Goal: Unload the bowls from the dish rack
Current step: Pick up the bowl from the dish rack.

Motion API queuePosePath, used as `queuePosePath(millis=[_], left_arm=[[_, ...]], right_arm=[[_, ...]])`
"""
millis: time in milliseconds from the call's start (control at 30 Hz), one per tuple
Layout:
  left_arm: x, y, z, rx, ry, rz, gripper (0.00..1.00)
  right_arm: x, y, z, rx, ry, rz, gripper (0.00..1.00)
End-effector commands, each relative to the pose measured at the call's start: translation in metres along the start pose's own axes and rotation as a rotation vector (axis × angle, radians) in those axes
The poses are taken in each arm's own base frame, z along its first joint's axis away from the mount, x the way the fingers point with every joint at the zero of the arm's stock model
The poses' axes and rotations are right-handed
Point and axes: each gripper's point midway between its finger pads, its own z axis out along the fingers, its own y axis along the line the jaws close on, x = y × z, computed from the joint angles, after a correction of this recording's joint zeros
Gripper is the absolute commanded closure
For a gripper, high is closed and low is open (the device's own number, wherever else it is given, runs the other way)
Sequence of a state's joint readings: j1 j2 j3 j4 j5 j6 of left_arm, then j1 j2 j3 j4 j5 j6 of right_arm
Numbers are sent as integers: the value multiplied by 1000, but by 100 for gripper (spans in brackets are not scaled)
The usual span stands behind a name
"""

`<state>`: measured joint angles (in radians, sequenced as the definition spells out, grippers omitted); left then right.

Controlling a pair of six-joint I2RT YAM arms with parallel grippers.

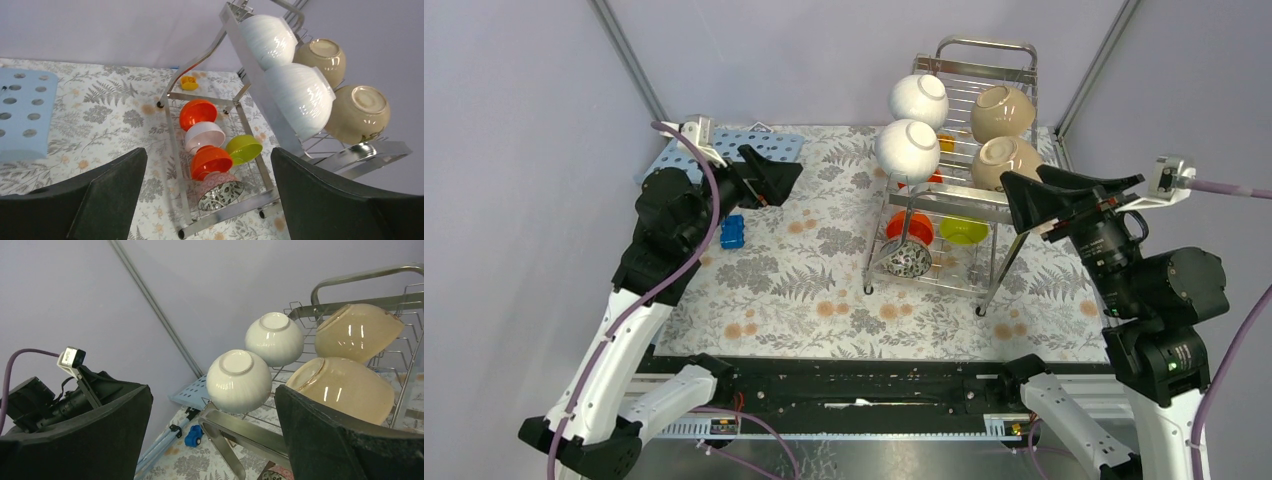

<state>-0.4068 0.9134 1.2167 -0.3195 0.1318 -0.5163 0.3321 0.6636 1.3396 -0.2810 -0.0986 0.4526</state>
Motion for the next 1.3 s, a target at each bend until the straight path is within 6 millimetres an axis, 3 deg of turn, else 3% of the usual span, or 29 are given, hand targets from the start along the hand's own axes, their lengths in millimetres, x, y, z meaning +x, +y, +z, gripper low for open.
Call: queuePosePath(millis=[0,167,333,633,900,1067,1267], left_arm=[[-20,-21,7,107,-89,-23,1],[-34,-34,15,183,-174,-125,1],[-22,-52,41,266,-38,-190,1],[12,-35,45,242,15,-237,1],[27,-36,51,269,67,-282,1],[32,-33,57,262,86,-302,1],[41,-23,61,217,100,-316,1]], right_arm=[[-20,-6,-15,78,-64,25,0],[-17,-47,-27,333,-25,19,0],[-13,-82,-43,538,-29,18,0],[4,-101,-57,641,-8,66,0],[-13,-89,-33,598,-37,84,0],[-27,-77,-5,529,-86,105,0],[-29,-73,29,490,-88,120,0]])
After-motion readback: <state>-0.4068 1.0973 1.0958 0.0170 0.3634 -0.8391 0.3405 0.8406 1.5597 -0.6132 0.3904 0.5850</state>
